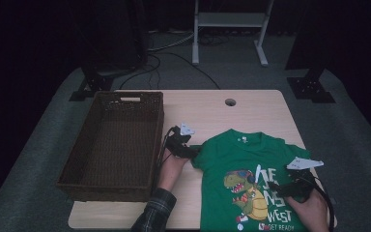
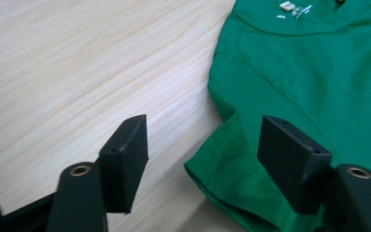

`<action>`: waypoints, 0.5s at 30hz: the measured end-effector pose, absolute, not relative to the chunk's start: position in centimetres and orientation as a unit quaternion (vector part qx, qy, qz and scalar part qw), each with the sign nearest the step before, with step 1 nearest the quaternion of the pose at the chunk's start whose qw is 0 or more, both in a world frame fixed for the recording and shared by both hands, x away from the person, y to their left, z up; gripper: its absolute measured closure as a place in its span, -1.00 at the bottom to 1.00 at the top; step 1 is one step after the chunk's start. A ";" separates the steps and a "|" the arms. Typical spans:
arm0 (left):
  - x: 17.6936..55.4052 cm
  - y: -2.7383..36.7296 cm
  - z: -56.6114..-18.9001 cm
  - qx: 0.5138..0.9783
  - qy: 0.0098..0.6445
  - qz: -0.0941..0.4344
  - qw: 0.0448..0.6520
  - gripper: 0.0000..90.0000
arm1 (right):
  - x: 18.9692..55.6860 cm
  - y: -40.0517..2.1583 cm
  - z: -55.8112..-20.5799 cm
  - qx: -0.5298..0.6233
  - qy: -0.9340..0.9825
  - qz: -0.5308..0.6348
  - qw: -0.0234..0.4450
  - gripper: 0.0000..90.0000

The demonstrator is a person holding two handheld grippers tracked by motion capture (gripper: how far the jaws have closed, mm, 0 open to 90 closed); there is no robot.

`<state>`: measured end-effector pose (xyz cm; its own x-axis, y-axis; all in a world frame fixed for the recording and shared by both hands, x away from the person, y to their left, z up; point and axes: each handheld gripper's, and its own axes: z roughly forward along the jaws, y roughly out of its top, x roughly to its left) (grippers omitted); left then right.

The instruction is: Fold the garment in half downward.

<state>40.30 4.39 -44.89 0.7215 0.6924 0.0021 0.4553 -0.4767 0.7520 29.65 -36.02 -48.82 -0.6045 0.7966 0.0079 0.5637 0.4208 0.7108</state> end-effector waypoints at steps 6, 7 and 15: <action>40.5 4.5 -45.2 0.845 0.347 0.131 0.386 0.15 | 29.7 -36.0 -48.8 0.412 0.826 0.347 0.168 -1.00; 40.5 4.5 -45.2 0.845 0.348 0.126 0.387 0.24 | 29.7 -36.0 -48.8 0.412 0.826 0.347 0.168 -1.00; 40.3 4.5 -44.9 0.833 0.359 0.096 0.410 0.92 | 29.7 -36.0 -48.8 0.412 0.826 0.347 0.168 -1.00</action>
<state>40.35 4.46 -44.90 0.7236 0.6768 -0.1353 0.5197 -0.4053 0.7521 29.66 -36.02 -48.82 -0.6045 0.7966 0.0080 0.5638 0.4207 0.7107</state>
